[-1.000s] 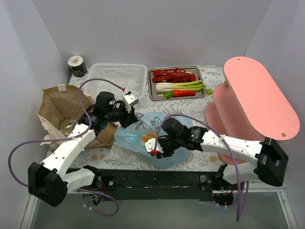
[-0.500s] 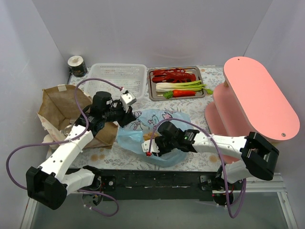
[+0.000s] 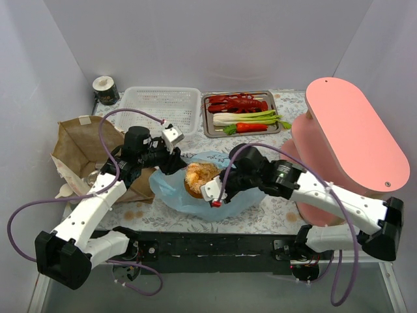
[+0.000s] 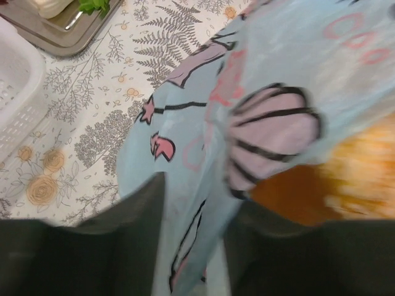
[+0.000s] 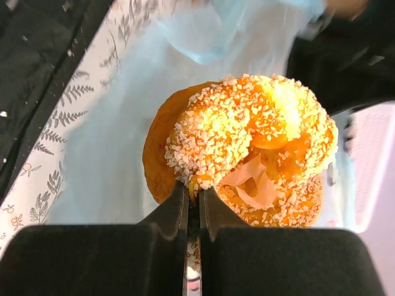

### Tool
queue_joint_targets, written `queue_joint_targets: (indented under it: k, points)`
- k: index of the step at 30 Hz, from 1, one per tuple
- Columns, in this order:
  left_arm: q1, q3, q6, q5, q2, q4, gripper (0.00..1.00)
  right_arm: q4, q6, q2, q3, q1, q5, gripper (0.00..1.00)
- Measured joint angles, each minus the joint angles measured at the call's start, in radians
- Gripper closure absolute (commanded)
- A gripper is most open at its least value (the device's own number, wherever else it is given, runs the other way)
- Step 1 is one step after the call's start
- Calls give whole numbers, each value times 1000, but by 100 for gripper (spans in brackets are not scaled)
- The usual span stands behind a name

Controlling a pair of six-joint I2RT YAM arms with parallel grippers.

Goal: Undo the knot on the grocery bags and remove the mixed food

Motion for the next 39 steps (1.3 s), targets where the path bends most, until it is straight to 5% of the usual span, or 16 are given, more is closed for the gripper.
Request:
queue_joint_targets:
  k: [10,17,22,31,39]
  points:
    - [2,103,-36,-64,93,10,14,-190,-82,-132,144,1,-64,99]
    - [7,291,-92,-45,104,-33,11,-126,-31,-89,351,-39,12,99]
    - [22,432,-125,-56,159,-42,10,43,39,-46,400,-185,20,99]
    - [16,730,-169,-79,370,-56,11,299,0,105,289,-438,8,99]
    - [16,923,-225,-42,560,-15,13,410,-152,152,85,-484,-30,99]
